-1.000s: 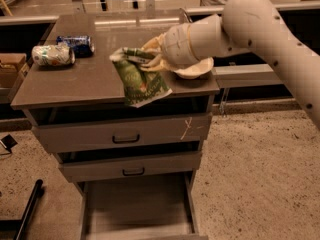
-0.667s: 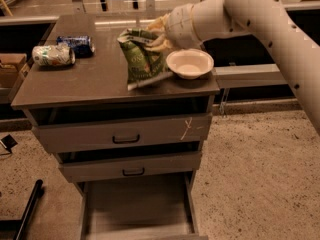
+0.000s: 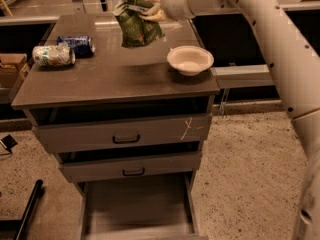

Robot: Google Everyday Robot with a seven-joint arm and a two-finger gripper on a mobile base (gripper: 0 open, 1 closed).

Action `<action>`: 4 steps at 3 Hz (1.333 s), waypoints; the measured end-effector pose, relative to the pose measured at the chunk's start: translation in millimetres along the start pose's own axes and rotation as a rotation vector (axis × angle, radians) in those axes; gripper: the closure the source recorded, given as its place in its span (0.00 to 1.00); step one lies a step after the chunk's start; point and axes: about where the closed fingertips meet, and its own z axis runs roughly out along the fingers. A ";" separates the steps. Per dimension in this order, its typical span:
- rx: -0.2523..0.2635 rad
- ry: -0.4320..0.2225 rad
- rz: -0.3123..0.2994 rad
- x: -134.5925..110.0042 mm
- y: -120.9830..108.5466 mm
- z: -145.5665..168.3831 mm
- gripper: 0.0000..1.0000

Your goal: Pick green jalapeno chip bag from bottom drawer and place on counter

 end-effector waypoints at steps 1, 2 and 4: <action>0.034 0.003 0.010 29.9 0.6 15.5 0.74; 0.035 0.002 0.012 31.7 1.2 16.5 0.50; 0.035 0.002 0.012 31.6 1.3 16.5 0.04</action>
Offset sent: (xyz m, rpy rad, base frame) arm 0.0233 -0.0030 -0.0163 0.0226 -0.0093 -0.0181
